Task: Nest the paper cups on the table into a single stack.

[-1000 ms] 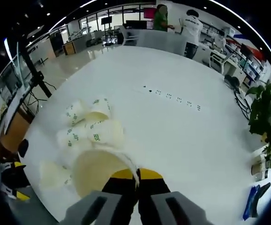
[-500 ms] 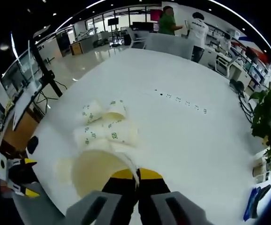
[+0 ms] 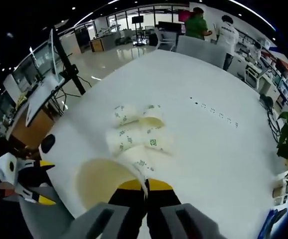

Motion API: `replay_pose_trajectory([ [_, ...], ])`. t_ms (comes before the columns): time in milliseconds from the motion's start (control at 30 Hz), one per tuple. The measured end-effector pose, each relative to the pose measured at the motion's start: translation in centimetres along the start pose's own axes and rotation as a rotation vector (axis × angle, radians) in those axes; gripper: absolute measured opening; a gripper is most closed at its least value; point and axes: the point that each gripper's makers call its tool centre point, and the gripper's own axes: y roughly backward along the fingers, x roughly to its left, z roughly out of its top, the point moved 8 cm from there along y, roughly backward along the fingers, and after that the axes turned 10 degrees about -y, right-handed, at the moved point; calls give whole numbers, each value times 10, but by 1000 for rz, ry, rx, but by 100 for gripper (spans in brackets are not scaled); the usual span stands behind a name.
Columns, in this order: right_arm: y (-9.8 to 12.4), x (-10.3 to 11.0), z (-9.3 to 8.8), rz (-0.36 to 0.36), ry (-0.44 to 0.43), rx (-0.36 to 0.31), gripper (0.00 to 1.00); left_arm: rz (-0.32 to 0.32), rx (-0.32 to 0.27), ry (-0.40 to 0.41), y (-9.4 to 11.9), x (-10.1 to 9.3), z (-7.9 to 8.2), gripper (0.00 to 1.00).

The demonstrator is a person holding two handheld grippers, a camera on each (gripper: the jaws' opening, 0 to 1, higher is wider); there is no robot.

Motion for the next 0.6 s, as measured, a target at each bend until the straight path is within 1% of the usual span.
replay_pose_trajectory([
  [133, 2, 18, -7, 13, 27, 15, 0, -2, -2, -1, -1, 0, -1, 65],
  [267, -2, 25, -3, 32, 46, 25, 0, -5, 0, -2, -3, 1, -2, 65],
  [333, -2, 32, -7, 37, 58, 38, 0, -5, -2, 0, -3, 2, -2, 65],
  [533, -9, 35, 0, 58, 81, 53, 0, -4, -4, 1, -1, 1, -1, 65],
  [600, -8, 37, -2, 63, 84, 56, 0, -6, -3, -2, -1, 0, -1, 65],
])
